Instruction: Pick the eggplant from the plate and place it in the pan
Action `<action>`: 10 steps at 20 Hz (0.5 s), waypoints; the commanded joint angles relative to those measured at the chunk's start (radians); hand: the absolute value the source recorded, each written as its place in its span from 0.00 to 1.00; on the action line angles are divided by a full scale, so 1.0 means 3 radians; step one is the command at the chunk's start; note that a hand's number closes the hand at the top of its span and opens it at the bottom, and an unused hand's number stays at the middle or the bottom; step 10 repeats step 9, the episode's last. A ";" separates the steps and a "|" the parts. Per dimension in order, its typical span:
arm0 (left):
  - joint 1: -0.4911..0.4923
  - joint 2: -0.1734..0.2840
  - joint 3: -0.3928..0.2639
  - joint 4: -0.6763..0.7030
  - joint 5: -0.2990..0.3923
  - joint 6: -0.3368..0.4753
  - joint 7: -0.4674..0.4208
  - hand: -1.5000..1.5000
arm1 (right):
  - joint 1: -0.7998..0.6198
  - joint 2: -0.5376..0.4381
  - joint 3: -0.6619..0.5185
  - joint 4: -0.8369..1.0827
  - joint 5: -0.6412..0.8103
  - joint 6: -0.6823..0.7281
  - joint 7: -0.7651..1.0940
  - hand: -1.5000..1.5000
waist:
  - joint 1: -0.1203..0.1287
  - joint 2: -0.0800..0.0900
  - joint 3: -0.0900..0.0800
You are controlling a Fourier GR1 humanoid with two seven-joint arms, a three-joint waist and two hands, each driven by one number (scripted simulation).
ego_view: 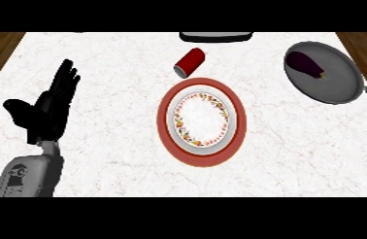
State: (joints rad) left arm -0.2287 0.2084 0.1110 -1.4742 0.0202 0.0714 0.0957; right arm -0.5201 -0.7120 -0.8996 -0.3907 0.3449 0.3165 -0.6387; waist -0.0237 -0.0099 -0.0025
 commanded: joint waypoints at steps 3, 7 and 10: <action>0.0228 0.0024 0.0028 -0.0152 0.0005 -0.0029 -0.0041 0.50 | 0.0532 0.0238 0.0048 -0.0718 -0.0217 0.0334 0.0157 0.00 | -0.0035 -0.0021 -0.0009; 0.0237 0.0017 0.0032 -0.0125 0.0002 -0.0053 -0.0107 0.50 | 0.0906 0.0407 0.0042 -0.1447 -0.0391 0.0472 0.0516 0.00 | -0.0018 -0.0005 -0.0007; 0.0061 -0.0108 -0.0042 0.0087 -0.0059 0.0018 -0.0182 0.50 | 0.0872 0.0687 0.0125 -0.1913 -0.0401 0.0270 0.0806 0.00 | -0.0023 0.0003 -0.0008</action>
